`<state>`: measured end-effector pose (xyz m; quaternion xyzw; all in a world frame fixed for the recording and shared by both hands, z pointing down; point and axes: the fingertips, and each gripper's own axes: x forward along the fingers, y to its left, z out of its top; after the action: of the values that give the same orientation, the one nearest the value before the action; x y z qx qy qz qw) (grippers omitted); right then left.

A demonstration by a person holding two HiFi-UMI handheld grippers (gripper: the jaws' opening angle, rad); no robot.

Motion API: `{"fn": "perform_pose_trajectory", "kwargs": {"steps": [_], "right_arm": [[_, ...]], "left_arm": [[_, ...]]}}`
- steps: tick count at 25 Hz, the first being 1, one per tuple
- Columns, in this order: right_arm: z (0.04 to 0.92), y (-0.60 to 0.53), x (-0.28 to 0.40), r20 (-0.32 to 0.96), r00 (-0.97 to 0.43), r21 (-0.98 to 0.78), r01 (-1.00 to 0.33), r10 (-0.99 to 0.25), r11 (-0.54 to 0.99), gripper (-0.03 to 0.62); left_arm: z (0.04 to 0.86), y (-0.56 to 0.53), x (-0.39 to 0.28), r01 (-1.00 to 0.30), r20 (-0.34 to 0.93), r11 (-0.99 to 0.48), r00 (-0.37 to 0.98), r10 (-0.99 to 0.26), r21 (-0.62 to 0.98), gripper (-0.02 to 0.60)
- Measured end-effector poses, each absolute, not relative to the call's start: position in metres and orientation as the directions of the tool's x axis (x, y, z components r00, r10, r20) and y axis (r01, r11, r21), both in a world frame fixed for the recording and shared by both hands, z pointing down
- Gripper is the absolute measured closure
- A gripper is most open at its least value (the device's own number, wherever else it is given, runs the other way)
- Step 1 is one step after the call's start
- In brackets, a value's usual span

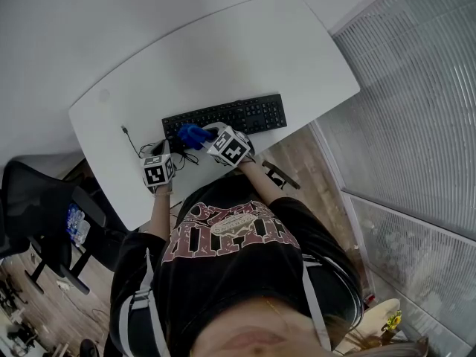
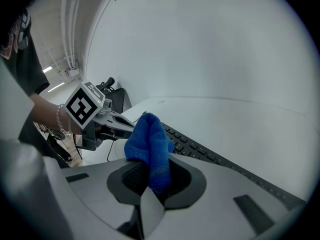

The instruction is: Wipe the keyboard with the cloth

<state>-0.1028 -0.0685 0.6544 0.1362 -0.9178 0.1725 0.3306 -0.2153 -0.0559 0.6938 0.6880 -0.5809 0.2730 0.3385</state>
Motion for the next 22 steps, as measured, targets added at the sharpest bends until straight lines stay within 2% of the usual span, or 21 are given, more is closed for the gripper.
{"fn": "perform_pose_trajectory", "kwargs": {"steps": [22], "right_arm": [[0.660,-0.089,-0.042,0.679,-0.696,-0.198,-0.482,-0.235,0.854,0.537]], "left_arm": [[0.694,-0.055,-0.214,-0.988,0.775,-0.087,0.153,-0.613,0.127,0.546]]}}
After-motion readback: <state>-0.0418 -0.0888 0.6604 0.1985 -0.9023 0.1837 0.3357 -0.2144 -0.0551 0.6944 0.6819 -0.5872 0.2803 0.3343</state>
